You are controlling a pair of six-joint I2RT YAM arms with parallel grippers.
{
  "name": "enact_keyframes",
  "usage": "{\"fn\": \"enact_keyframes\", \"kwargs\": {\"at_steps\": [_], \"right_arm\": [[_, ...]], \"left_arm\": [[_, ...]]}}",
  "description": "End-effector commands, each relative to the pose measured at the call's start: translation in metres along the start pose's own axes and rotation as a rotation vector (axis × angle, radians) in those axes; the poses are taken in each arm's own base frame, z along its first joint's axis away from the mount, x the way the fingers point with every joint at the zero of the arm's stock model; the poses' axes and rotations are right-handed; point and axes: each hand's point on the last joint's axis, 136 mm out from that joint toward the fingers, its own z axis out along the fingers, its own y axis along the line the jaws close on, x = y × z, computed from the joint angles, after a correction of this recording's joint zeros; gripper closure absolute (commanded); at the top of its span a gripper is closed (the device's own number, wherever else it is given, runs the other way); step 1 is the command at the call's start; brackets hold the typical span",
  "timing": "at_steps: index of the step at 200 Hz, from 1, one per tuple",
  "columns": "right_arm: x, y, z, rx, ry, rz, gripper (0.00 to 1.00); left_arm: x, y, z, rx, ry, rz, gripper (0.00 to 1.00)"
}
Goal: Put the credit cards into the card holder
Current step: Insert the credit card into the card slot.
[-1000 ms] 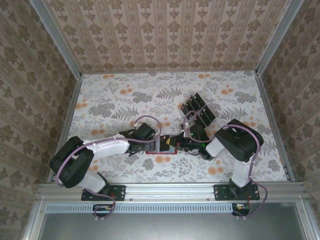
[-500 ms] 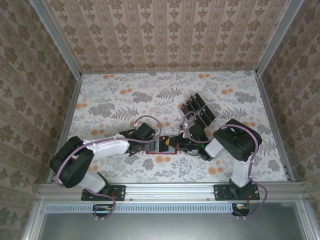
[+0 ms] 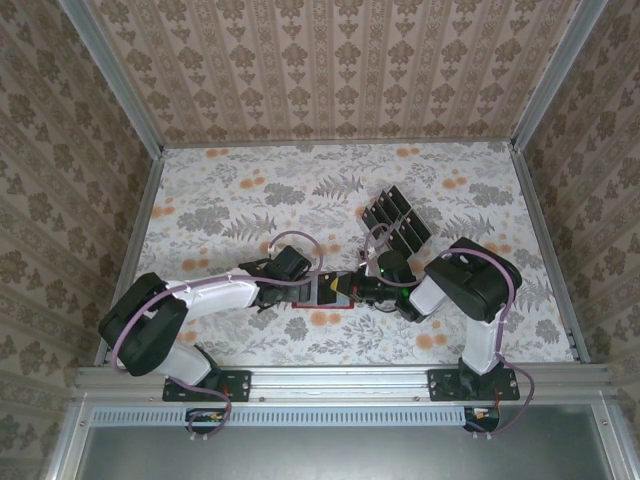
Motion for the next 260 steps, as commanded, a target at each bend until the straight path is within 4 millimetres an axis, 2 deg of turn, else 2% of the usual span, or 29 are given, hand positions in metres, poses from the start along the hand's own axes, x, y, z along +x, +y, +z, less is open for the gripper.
{"fn": "enact_keyframes", "kwargs": {"at_steps": [1, 180, 214, 260], "right_arm": [[0.002, -0.009, 0.005, 0.023, 0.003, 0.022, 1.00], [0.009, -0.015, 0.017, 0.061, 0.057, 0.039, 1.00], [0.009, -0.012, 0.014, 0.086, 0.064, 0.031, 0.83], [0.000, 0.007, 0.006, 0.162, 0.079, -0.049, 0.49]], "left_arm": [[0.021, 0.018, 0.004, -0.070, 0.053, 0.023, 0.05], [0.021, 0.015, 0.006, -0.064, 0.054, 0.023, 0.05], [0.019, 0.014, 0.004, -0.057, 0.045, 0.021, 0.05], [0.015, 0.014, 0.000, -0.044, 0.014, -0.001, 0.05]]}}
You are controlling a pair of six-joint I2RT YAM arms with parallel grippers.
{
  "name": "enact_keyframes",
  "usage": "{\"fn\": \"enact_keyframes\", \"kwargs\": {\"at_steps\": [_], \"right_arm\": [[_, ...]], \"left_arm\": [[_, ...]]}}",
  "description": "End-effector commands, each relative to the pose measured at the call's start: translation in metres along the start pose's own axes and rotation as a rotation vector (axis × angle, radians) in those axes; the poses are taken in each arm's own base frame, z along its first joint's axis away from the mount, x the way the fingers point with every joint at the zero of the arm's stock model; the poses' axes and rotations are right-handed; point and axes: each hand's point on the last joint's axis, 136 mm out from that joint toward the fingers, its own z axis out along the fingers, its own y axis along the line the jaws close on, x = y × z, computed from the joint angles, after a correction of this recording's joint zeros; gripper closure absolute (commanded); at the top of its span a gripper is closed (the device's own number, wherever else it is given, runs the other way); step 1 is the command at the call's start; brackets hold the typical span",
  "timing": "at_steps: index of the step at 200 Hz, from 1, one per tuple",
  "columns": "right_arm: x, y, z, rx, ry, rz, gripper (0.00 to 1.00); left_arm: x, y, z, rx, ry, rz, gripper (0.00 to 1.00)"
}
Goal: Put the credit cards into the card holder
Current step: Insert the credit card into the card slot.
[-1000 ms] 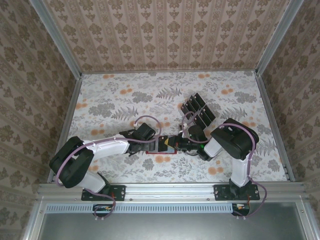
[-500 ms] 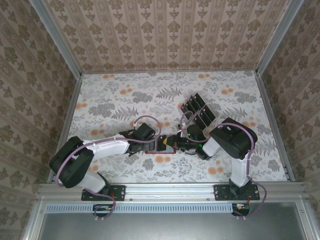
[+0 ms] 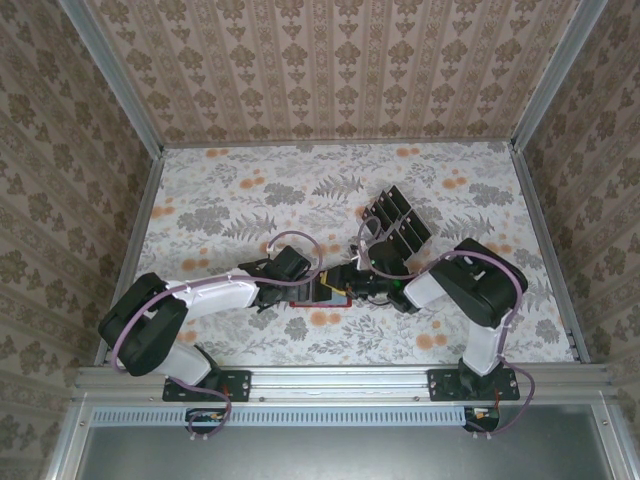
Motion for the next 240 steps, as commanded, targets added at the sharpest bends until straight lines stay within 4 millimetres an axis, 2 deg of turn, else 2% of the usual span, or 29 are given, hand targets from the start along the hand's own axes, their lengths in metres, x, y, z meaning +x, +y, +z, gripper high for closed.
{"fn": "enact_keyframes", "kwargs": {"at_steps": [1, 14, 25, 83, 105, 144, 160, 185, 240], "right_arm": [[0.006, -0.014, -0.005, 0.132, 0.037, -0.021, 0.48], [0.003, -0.008, -0.008, 0.146, 0.039, -0.039, 0.41], [0.001, -0.003, -0.010, 0.154, 0.039, -0.053, 0.39], [-0.010, 0.019, -0.025, 0.217, 0.022, -0.121, 0.38], [-0.016, 0.020, -0.030, 0.289, 0.026, -0.149, 0.45], [-0.022, 0.004, -0.036, 0.464, 0.045, -0.197, 0.80], [-0.023, -0.001, -0.037, 0.511, 0.050, -0.213, 0.89], [-0.021, -0.008, -0.037, 0.568, 0.064, -0.232, 0.94], [-0.009, -0.019, -0.023, 0.638, 0.109, -0.271, 0.95]], "left_arm": [[0.016, 0.012, 0.000, -0.031, 0.027, 0.001, 0.05], [0.014, 0.011, -0.002, -0.025, 0.015, -0.001, 0.05], [0.013, 0.012, -0.003, -0.024, 0.007, -0.005, 0.05], [-0.005, 0.013, -0.014, 0.008, -0.066, -0.029, 0.04], [-0.015, 0.018, -0.021, 0.010, -0.099, -0.042, 0.04], [-0.016, 0.034, -0.028, -0.022, -0.104, -0.066, 0.05], [-0.012, 0.042, -0.031, -0.040, -0.104, -0.078, 0.05], [-0.002, 0.052, -0.033, -0.067, -0.090, -0.094, 0.05], [0.021, 0.065, -0.022, -0.119, -0.029, -0.101, 0.04]]}}
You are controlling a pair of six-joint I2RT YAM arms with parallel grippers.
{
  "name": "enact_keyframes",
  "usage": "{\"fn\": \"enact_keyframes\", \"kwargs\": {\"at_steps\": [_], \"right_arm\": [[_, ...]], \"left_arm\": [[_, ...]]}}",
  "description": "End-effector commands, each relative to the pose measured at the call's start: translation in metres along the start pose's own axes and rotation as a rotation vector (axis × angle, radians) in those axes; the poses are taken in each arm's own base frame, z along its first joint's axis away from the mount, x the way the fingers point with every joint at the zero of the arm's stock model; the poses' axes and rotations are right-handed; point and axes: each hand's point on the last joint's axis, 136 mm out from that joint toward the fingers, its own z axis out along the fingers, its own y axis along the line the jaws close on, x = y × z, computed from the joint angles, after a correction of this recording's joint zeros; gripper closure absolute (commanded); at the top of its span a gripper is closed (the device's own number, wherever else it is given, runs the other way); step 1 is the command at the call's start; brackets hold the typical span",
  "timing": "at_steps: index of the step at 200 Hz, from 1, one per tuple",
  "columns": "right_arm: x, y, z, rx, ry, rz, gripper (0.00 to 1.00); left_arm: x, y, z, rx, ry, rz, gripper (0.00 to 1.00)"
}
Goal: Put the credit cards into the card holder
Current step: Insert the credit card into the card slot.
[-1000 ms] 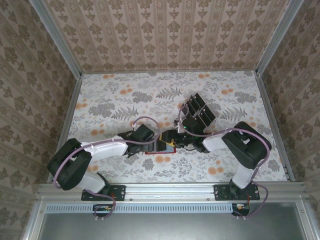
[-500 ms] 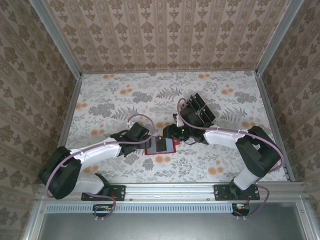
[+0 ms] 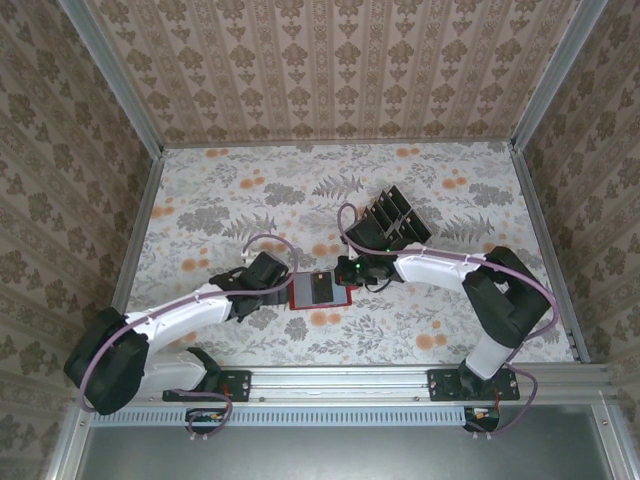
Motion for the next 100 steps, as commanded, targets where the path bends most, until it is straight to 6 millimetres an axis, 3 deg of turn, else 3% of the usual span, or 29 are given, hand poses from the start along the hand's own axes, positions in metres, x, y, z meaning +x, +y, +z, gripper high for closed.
{"fn": "enact_keyframes", "kwargs": {"at_steps": [1, 100], "right_arm": [[0.002, -0.005, 0.008, 0.068, 0.017, -0.035, 0.96], [0.009, 0.003, 0.027, 0.083, 0.050, -0.065, 0.96]], "left_arm": [[0.014, 0.016, 0.005, -0.067, 0.038, -0.013, 0.04], [0.025, 0.007, 0.029, -0.073, 0.095, 0.022, 0.04]]}}
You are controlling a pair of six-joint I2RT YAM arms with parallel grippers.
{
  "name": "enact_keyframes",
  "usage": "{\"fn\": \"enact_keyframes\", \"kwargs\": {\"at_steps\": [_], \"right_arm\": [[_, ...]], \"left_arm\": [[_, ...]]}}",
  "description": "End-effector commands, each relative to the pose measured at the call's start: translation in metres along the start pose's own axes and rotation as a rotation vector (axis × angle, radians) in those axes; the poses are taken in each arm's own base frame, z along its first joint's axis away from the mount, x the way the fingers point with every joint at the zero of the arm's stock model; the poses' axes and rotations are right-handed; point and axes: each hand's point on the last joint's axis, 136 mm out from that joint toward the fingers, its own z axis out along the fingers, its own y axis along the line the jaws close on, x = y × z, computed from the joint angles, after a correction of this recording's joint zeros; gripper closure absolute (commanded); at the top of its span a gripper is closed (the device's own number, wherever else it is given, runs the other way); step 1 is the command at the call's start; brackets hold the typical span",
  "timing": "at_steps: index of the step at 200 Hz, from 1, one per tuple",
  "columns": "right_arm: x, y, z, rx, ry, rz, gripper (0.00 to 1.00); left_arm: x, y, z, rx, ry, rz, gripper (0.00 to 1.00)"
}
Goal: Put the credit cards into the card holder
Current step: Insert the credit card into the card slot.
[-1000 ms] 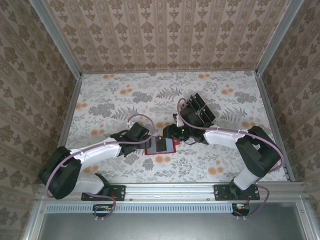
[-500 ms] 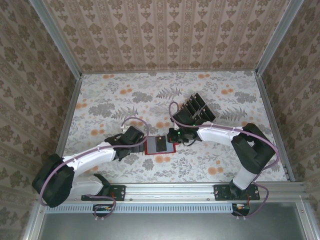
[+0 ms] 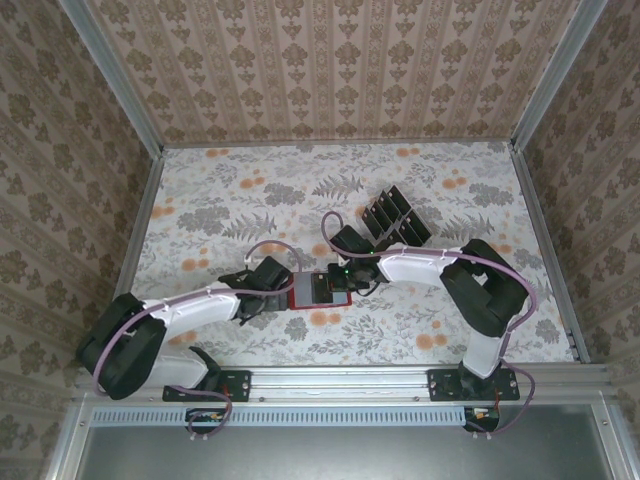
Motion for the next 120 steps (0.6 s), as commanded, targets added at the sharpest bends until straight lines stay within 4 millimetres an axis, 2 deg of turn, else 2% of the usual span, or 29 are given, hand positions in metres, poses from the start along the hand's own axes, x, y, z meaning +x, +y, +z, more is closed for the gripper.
{"fn": "enact_keyframes", "kwargs": {"at_steps": [1, 120], "right_arm": [[-0.002, 0.001, -0.001, 0.019, -0.001, -0.017, 0.96], [-0.010, 0.040, 0.010, -0.116, 0.008, 0.011, 0.96]], "left_arm": [[0.004, 0.001, 0.010, -0.025, 0.022, 0.003, 0.04], [0.009, -0.010, 0.020, -0.009, 0.043, 0.018, 0.04]]}}
